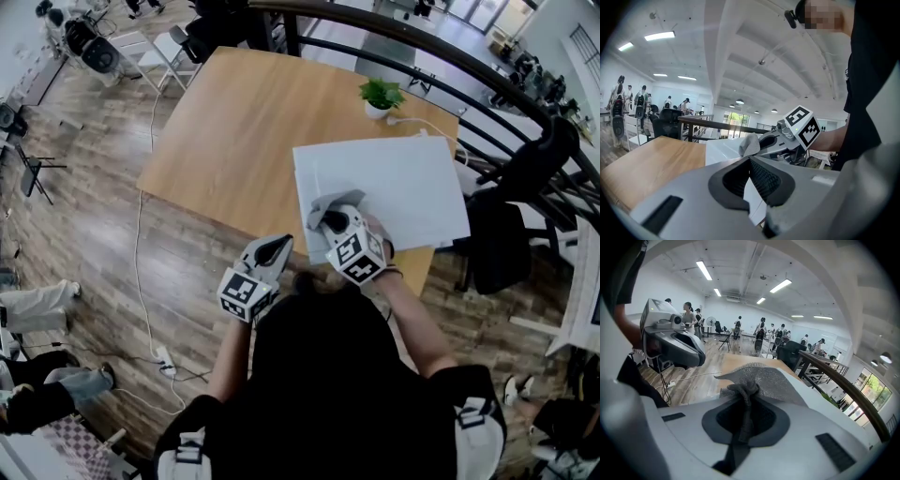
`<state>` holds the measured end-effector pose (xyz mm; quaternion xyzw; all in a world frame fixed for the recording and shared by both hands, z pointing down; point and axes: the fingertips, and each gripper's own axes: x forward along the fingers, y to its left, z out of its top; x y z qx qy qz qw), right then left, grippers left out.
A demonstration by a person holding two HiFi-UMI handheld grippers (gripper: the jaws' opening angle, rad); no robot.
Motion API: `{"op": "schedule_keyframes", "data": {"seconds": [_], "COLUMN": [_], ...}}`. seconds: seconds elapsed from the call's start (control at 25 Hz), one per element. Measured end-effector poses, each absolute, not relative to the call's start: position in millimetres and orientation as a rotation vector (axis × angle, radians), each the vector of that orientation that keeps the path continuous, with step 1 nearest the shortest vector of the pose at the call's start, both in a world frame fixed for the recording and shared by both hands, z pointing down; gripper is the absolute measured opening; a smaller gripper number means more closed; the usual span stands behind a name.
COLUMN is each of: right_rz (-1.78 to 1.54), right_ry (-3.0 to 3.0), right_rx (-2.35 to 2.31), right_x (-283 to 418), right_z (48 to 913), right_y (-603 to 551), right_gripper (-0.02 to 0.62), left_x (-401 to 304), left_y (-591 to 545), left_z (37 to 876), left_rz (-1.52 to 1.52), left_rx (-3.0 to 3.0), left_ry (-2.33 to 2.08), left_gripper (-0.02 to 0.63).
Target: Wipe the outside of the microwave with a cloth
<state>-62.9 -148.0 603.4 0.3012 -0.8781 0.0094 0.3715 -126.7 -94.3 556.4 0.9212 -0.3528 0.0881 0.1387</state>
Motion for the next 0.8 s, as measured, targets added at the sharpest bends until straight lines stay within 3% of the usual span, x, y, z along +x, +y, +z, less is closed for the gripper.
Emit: {"op": "schedule_keyframes", "data": {"seconds": [0.8], "right_rz": [-0.039], "right_ry": [-2.172], "right_rx": [0.802], "right_x": [-88], "right_z": [608], "right_y": [-180], "right_gripper": [0.017], "left_x": [-160], "left_y": [-104], "left_z": [557], "left_rz": [0.234], "left_rx": [2.696], "left_ry": [-0.983], "left_gripper": [0.000]}}
